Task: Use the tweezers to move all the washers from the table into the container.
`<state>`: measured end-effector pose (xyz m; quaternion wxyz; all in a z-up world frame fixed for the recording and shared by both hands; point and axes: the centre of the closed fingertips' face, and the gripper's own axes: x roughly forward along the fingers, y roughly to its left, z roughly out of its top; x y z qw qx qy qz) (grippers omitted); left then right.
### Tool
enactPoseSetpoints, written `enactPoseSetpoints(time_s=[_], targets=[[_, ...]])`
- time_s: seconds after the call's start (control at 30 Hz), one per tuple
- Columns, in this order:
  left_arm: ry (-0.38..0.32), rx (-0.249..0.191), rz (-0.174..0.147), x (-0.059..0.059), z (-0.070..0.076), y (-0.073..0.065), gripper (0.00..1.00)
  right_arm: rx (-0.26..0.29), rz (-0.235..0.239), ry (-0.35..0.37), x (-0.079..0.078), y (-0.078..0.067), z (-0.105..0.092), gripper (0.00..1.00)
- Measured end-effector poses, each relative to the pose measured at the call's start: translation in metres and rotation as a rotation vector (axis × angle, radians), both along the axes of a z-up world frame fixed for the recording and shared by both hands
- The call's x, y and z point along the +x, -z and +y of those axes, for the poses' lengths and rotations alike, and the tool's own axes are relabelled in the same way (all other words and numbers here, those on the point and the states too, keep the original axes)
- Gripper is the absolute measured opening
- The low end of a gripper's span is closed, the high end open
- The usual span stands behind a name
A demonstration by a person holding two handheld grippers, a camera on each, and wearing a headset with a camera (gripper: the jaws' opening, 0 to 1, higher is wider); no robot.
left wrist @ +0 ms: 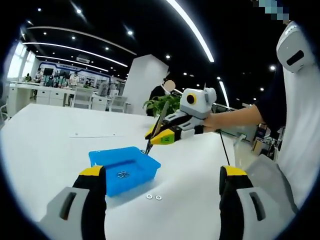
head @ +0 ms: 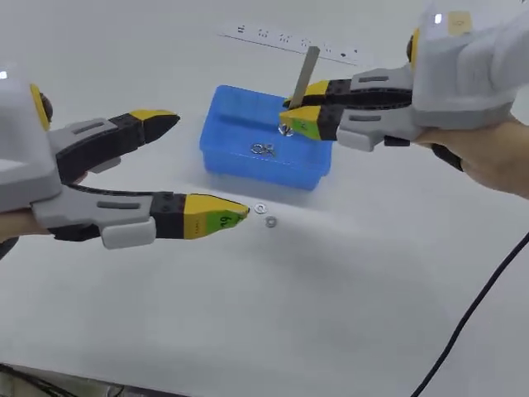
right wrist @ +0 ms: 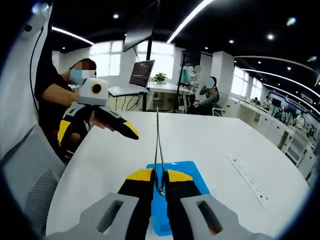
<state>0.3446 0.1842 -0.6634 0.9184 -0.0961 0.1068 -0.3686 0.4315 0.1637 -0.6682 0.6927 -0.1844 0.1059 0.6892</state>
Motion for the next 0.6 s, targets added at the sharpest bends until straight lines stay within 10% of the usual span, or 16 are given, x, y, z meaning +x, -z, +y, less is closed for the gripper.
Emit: enactPoseSetpoints(time_s=[0.6], targets=[[-0.02, 0.059, 0.055, -0.003, 0.018, 0.016, 0.99, -0.083, 0.081, 0.048, 0.052, 0.077, 0.015, 0.09]])
